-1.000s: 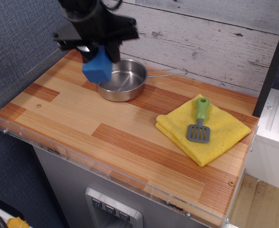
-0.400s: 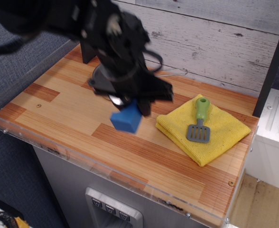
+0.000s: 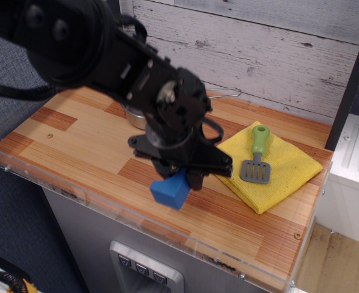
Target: Move arch right 2 inches
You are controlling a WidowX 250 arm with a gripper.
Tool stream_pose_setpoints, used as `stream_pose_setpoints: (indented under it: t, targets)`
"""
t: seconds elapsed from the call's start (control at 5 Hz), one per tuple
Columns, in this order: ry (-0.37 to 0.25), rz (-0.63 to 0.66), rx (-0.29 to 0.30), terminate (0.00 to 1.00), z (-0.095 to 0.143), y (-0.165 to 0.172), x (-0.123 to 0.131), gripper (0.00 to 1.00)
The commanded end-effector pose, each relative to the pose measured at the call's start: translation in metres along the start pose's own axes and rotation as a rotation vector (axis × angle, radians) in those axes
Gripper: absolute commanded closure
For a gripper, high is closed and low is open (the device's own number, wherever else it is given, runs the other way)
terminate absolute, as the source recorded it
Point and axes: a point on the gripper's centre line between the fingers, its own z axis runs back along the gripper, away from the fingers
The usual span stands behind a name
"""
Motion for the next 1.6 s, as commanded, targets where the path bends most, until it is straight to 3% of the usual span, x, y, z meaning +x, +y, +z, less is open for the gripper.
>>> stream_pose_setpoints:
  t: [0.0, 0.2, 0.4, 1.0, 1.2, 1.4]
  targets:
    - [0.029, -0.046, 0.003, 0.00, -0.005, 0.009, -0.026, 1.00]
    - [0.055, -0.064, -0.006, 0.00, -0.011, 0.009, -0.030, 1.00]
    - [0.044, -0.064, 0.000, 0.00, -0.008, 0.007, -0.026, 0.00]
    - [0.032, -0.066, -0.004, 0.00, -0.002, 0.003, -0.015, 0.00]
    - [-0.058, -0.093, -0.075, 0.00, 0.021, 0.007, 0.005, 0.00]
    - [-0.176, -0.093, -0.126, 0.00, 0.058, 0.018, 0.023, 0.00]
